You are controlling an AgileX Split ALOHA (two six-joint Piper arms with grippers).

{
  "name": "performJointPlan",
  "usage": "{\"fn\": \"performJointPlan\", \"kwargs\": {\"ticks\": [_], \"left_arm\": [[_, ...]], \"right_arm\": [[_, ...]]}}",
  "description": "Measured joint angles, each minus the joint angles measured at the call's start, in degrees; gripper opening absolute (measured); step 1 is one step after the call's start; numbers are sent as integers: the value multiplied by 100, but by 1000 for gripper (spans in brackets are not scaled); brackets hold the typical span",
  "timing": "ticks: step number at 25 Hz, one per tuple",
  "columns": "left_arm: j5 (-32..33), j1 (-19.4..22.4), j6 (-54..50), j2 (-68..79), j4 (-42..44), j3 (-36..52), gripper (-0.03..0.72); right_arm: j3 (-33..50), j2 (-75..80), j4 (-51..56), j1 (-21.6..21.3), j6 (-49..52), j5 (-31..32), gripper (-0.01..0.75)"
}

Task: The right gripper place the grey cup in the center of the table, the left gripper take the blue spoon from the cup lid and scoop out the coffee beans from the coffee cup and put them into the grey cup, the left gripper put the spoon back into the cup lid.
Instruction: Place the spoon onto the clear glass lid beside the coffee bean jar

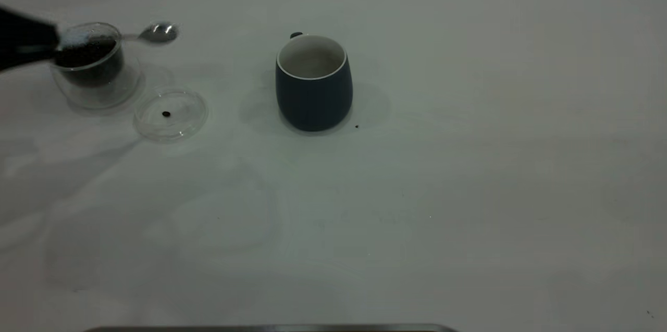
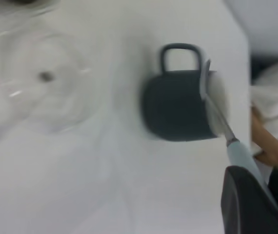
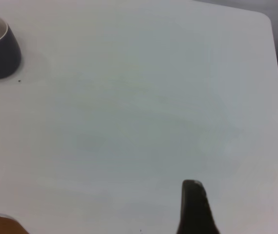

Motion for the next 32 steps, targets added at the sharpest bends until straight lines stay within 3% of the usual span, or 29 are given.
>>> {"fn": "performJointPlan", "kwargs": {"ticks": [7,13,32], "left_arm": [[-613,62,258,445,-226,215,130],[-204,62,972,1233,-1095,215,130],[221,68,1298,2546,-1240,-492,130]], "right_arm": [[0,0,0,0,0,0,461],[0,0,0,0,0,0,461],[0,0,0,0,0,0,461]]}}
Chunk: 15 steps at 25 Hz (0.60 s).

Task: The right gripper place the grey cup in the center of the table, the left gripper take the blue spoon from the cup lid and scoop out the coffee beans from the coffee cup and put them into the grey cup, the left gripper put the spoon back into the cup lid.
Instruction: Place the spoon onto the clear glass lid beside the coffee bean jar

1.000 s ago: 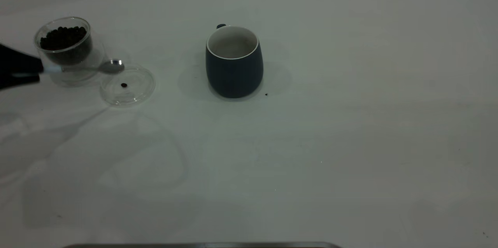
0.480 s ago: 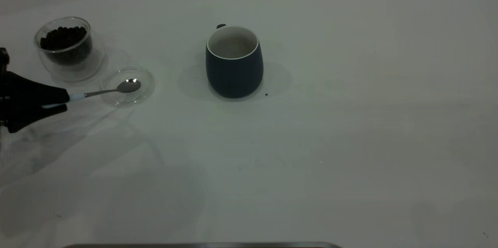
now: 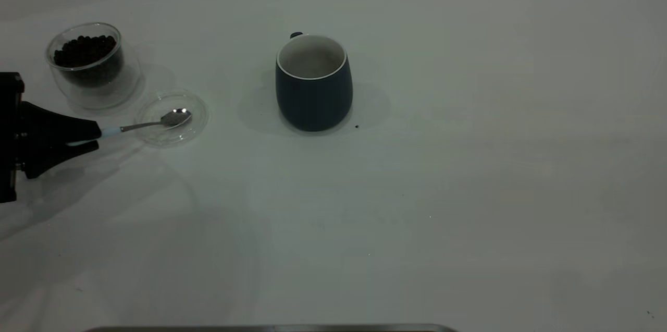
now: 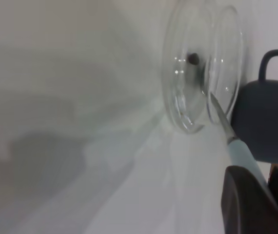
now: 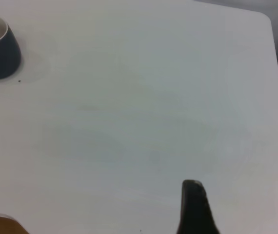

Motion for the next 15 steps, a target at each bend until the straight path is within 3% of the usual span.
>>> {"fn": "performJointPlan", "kwargs": {"ticks": [9,11,15], "left_arm": [[291,0,184,150,1,-212,151],[291,0,257,150,1,-212,195],[291,0,274,150,1,-212,351]], "right_arm": [[0,0,0,0,0,0,461],[0,0,0,0,0,0,461],[0,0,0,0,0,0,461]]}}
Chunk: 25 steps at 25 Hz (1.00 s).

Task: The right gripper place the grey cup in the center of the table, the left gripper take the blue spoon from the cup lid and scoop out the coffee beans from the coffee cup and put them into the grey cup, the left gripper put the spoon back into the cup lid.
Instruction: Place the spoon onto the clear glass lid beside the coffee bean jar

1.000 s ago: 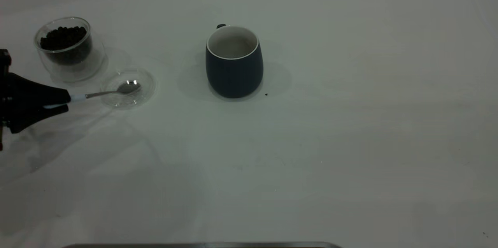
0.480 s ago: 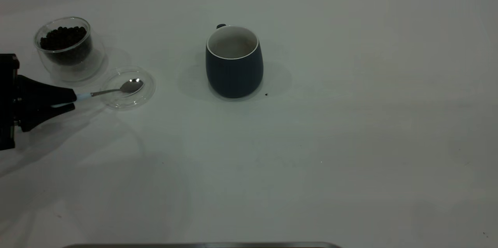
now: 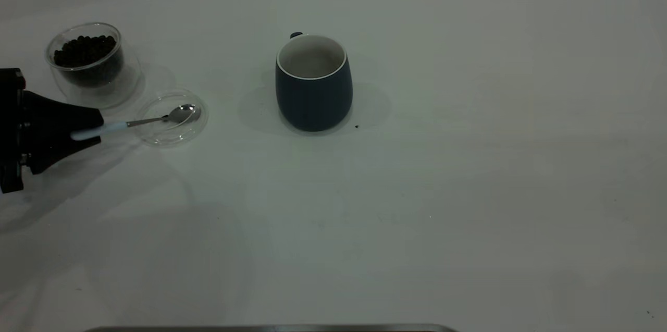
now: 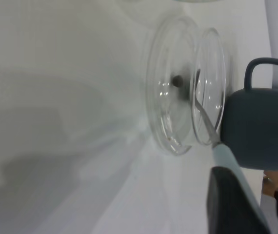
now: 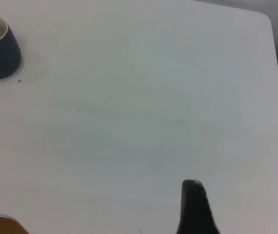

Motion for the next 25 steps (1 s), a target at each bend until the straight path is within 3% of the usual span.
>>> {"fn": "performJointPlan", "kwargs": {"ticks": [5,9,18,25], "left_arm": [[-34,0,10,0,0,0,514],[-120,0,114,0,0,0,581],[-923,0,-62,-246,342,0,586],[-1387,0,-560,-1235,857,0,586]], "right_arm": [[0,0,0,0,0,0,461],[0,0,0,0,0,0,461],[0,0,0,0,0,0,461],[0,0,0,0,0,0,461]]}}
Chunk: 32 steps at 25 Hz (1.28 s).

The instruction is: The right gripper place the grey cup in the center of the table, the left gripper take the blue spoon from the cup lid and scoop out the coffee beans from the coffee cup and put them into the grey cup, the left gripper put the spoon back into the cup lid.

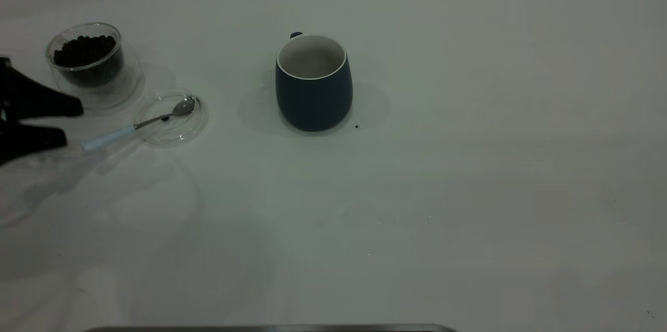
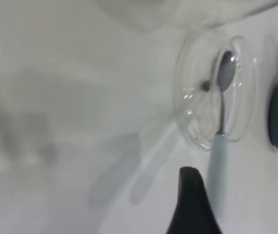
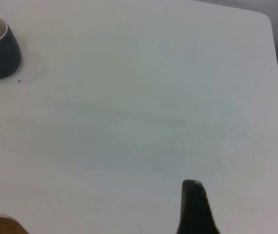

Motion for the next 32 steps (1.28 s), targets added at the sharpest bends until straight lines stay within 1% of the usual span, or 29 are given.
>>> {"fn": "performJointPlan", "kwargs": {"ticks": [5,10,14,18,21,23,27,29,32], "left_arm": [[-271,0,-1140,-1164,1043,5,586],[-279,-17,-2464,-2755,2193,29,586],[-202,-132,-3662,-4130,3359,61,586],[365,-176,-4826,-5439,4658,66,586],[937,-176,-5304,-6311,5496,76,586],[1192,-176,-5542,-6832,5965,76,586],[1621,-176,-5717,-7853,6501,109,586],[1864,-176,-5724,-8333,6524,121,586],[1991,-176,-5731,-9142,6543,121,586]], "right_arm": [[0,0,0,0,0,0,461],[0,0,0,0,0,0,461],[0,0,0,0,0,0,461],[0,0,0,0,0,0,461],[0,0,0,0,0,0,461],[0,0,0,0,0,0,461],[0,0,0,0,0,0,461],[0,0,0,0,0,0,461],[0,0,0,0,0,0,461]]}}
